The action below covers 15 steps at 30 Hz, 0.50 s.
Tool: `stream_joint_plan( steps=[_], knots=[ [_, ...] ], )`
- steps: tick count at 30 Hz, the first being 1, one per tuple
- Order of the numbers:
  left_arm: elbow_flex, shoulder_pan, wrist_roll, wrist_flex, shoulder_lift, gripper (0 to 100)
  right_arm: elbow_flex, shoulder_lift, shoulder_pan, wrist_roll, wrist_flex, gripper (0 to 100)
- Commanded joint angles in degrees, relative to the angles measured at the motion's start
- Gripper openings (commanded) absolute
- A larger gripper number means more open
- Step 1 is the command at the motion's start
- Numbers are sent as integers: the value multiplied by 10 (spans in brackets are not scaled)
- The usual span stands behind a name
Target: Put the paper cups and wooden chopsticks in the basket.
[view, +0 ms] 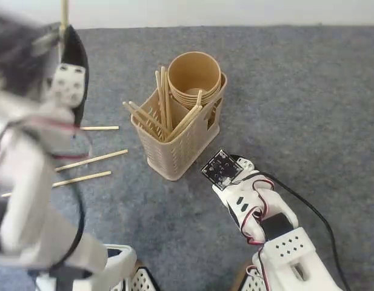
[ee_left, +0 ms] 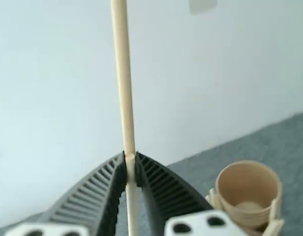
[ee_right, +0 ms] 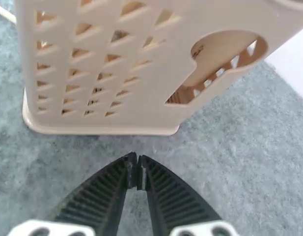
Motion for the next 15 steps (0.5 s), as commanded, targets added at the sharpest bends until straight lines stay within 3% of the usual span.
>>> stream_joint_plan(
  steps=[1, 4, 8, 15],
  knots=[
    [-12, 21, 142, -35, -38, 10, -4, -8, 0, 7, -12, 6],
    [-16, 25, 209, -82, -40, 10, -4, -8, 0, 7, -12, 6],
    [-12, 47, 207, -158, -36, 10, -4, -8, 0, 7, -12, 6],
    [15, 121, 237, -185, -3, 10, -4, -8, 0, 7, -12, 6]
  ],
)
